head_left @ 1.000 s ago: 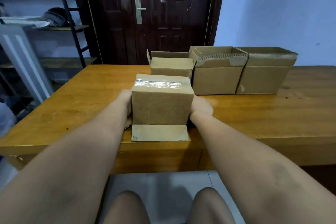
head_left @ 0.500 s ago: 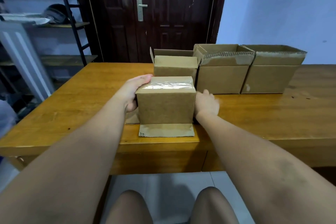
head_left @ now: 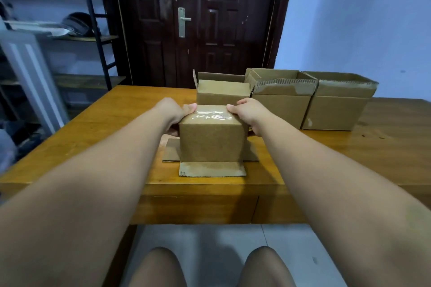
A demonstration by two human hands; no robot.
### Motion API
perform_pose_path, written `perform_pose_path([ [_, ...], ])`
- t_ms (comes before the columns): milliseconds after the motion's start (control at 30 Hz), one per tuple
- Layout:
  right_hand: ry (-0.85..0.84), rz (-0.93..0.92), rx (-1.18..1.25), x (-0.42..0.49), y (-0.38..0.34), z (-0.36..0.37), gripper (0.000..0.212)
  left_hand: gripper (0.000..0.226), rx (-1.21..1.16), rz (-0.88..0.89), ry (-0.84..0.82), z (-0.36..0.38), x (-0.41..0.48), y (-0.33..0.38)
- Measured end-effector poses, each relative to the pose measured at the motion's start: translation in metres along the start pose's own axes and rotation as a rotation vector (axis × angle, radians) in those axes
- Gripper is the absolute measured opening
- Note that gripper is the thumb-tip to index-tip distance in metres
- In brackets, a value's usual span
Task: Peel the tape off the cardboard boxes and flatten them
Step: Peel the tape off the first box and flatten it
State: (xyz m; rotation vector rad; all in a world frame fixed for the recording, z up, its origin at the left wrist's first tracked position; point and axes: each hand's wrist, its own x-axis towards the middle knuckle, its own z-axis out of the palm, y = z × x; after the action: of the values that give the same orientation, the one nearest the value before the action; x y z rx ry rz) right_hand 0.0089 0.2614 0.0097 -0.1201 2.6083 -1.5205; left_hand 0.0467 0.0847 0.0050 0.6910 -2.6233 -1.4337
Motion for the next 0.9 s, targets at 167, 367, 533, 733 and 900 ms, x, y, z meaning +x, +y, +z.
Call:
perform_pose_path([
  [167,0.113,-0.033,-0.617,-0.004,-0.019,0.019,0.03,0.055,0.28,0.034,0.137,0.006,-0.003,0.011],
  [367,0.169,0.015,-0.713,-0.007,-0.01,0.021,0.045,0.059,0.303,-0.005,0.159,0.007,-0.003,0.007],
  [533,0.159,0.022,-0.596,0.0,-0.002,0.023,0.052,0.057,0.241,0.007,0.162,0.01,0.003,0.005],
  [733,0.165,0.011,-0.652,0.0,-0.002,0.022,0.048,0.054,0.311,0.048,0.236,0.011,-0.005,0.008],
  [900,0.112,-0.065,-0.701,0.003,-0.004,0.025,0.05,0.059,0.254,0.007,0.176,0.008,-0.004,0.006],
])
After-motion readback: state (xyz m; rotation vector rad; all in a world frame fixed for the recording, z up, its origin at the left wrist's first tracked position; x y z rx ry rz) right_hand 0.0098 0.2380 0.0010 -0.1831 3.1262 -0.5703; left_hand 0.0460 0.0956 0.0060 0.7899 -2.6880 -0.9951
